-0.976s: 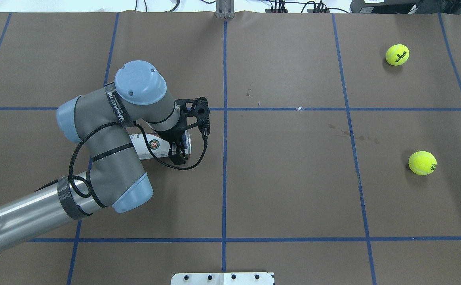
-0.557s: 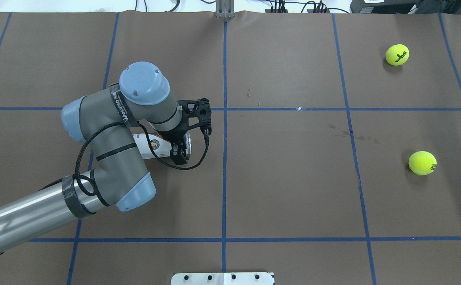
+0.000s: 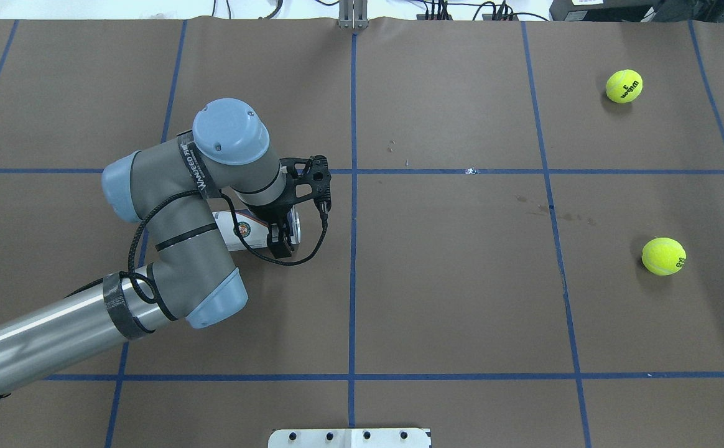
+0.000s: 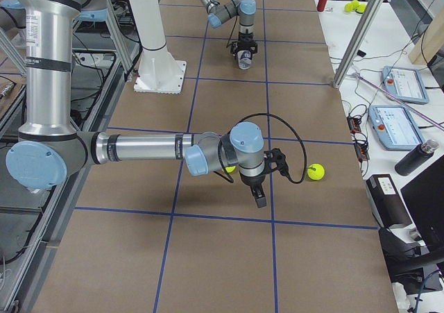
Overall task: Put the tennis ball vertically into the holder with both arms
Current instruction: 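Lift the can with the left gripper and swing it upright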
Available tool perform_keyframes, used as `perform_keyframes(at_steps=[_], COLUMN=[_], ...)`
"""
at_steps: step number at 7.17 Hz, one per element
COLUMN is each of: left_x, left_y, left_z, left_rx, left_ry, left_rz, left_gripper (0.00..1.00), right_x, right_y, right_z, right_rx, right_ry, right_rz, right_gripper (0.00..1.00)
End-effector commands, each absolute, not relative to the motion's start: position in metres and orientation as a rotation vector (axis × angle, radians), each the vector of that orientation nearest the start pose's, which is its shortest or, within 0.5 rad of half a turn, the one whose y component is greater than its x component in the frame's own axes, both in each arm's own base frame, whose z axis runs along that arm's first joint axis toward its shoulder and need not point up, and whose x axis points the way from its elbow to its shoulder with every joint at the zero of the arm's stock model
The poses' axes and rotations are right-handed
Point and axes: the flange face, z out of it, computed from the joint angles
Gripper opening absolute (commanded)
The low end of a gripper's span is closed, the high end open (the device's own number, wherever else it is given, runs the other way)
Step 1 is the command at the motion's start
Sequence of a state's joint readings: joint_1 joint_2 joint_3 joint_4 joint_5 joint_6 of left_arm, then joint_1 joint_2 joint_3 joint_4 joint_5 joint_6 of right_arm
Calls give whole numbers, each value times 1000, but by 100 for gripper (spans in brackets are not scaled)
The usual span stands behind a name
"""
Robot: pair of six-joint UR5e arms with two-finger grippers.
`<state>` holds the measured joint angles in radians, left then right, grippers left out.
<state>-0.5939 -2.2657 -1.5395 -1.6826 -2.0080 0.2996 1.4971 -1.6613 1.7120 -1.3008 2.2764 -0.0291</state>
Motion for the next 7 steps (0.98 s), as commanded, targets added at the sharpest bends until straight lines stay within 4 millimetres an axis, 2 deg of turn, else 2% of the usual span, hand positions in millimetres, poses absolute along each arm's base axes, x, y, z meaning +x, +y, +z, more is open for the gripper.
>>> perform_keyframes(at_steps=[1,3,4,7], left_x=[550,563,565,566], left_y=[-481,-490,-491,-492], left_z=[247,267,270,264], left_rx=[632,667,669,675], left_ry=[702,713,714,719], left_rz=[1357,1357,1359,1353], left_gripper=[99,99,99,99], right_x=[34,34,34,34], right_y=[-476,-476,-476,-476], right_z=[606,606,607,607], right_rx=[292,292,290,290], right_ry=[-707,-707,-707,-707], right_rz=[-211,-211,-210,-210], right_gripper=[100,100,100,100])
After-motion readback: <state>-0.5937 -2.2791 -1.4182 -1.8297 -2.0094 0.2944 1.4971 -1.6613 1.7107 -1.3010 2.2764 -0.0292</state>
